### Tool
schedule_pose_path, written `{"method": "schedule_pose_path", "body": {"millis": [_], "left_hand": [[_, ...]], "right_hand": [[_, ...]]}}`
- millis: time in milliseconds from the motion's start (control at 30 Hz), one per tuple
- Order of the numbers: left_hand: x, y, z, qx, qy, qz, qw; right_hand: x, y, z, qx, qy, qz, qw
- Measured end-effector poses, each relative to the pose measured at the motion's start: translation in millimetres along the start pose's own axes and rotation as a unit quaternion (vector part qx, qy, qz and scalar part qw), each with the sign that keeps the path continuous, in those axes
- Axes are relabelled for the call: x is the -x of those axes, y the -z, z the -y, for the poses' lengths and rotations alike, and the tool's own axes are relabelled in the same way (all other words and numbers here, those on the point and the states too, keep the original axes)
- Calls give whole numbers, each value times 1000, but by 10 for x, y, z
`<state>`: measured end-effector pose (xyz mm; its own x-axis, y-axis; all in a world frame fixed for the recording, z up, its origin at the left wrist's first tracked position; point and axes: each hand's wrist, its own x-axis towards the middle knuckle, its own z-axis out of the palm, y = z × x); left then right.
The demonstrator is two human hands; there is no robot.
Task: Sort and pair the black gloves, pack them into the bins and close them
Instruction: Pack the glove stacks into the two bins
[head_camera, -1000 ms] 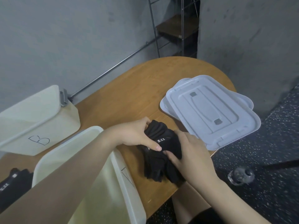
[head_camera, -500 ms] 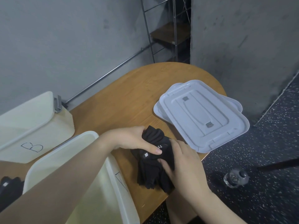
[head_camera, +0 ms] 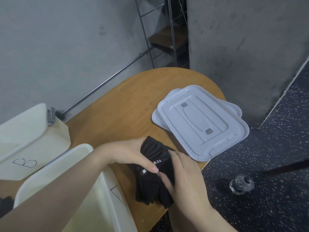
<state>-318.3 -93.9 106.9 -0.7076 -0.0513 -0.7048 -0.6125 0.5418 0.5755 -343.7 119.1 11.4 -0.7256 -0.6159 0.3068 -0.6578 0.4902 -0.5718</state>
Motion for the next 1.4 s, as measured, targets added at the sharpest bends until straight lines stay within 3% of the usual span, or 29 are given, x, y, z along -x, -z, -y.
{"method": "schedule_pose_path", "body": {"millis": [367,567,667,1033,1267,1400], "left_hand": [[171,-62,-99,-77,13,-63,995],[432,-108,-166,-74,-55,-119,989],[657,-147,-227,-63,-102,-147,982],[1909,-265,-44,-10,-205,-352,913],[2594,-590,436,72,-173,-481,857],[2743,-706,843,110,-150,-503,844]], "right_hand": [[9,25,-43,-80,4,2,997],[-261,316,-221,-103,35,82,991],[-402,457,-238,-222,25,148,963],[-632,814,529,-328,122,138,926],[-734,774,1315,-313,225,183,904],[-736,542,1680,-293,247,236,893]]}}
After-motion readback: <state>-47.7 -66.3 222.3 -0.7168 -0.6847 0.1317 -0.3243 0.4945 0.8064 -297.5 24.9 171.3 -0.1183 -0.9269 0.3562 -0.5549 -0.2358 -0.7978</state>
